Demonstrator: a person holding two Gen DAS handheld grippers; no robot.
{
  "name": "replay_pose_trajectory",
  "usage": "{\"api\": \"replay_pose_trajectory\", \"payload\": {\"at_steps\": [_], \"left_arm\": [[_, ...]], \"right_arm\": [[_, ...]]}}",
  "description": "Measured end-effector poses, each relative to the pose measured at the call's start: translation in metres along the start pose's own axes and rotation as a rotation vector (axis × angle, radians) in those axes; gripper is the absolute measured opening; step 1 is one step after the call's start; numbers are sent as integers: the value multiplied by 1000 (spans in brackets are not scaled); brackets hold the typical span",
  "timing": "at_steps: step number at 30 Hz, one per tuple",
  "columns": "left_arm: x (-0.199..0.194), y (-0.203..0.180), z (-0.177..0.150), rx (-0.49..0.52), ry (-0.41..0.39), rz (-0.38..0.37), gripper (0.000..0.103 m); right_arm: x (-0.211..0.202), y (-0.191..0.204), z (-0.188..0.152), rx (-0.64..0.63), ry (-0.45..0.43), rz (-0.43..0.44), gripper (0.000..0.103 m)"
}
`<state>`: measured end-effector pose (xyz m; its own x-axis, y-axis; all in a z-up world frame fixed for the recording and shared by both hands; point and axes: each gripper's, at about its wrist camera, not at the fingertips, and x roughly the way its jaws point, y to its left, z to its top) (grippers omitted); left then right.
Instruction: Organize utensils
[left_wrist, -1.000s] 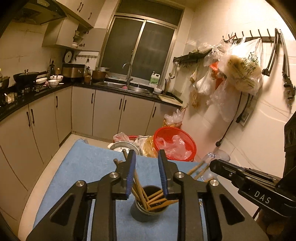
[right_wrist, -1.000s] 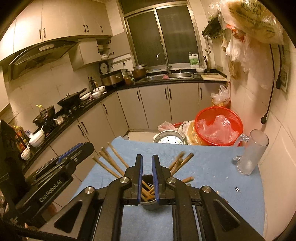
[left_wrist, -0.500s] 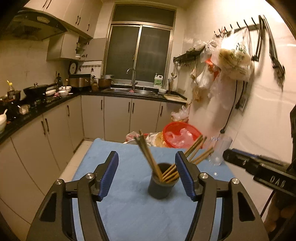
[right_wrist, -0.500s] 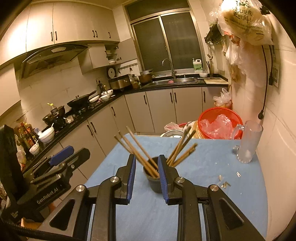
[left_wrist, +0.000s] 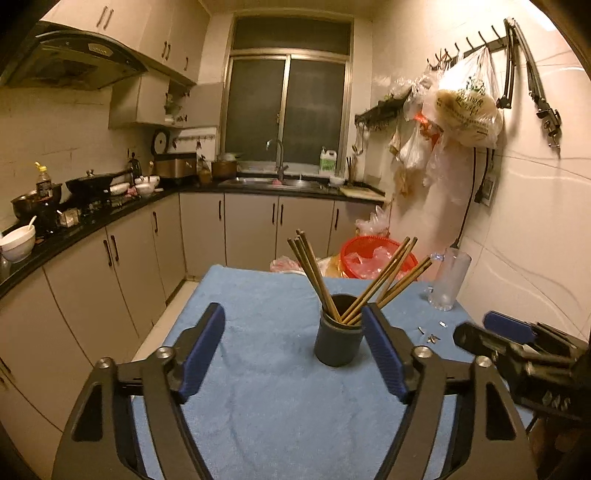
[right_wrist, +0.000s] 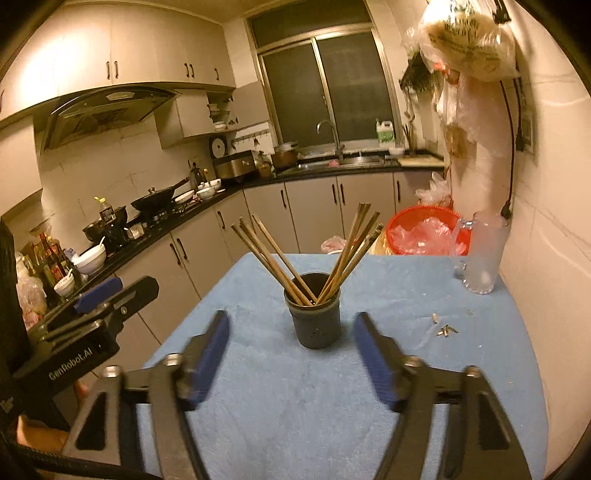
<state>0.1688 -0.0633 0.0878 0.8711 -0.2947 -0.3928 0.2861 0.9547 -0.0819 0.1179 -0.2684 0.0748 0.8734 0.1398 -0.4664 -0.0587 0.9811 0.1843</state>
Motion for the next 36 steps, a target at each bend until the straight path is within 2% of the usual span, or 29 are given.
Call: {"api": "replay_pose_trajectory", "payload": {"at_steps": [2,5,8,15,18,22,27,36], "left_arm": [[-8,0,-6,1,-25,18,86],[-13,1,-11,-4,-29,43,92],[-18,4,-20,-8,-36,74,96],[-29,15,-44,9,-65,144,97],[-34,17,-48,12,-73,146,102],[-41,16,-51,23,-91,171,103],[-46,12,-55,42,-72,192,103],[-57,8,-63,70,-57,177,103]], "right_arm": [[-6,5,-6,-15,-26,-11,93],[-17,12,-20,-42,-64,-37,103],[-24,17,-33,-61,-86,-57,103],[-34,19,-61,-88,-150,-115,103],[-38,22,-66,-102,-169,-130,103],[-43,24,-67,-108,-181,-141,103],[-49,17,-69,-81,-171,-152,103],[-64,14,-73,-74,-183,-156,103]]}}
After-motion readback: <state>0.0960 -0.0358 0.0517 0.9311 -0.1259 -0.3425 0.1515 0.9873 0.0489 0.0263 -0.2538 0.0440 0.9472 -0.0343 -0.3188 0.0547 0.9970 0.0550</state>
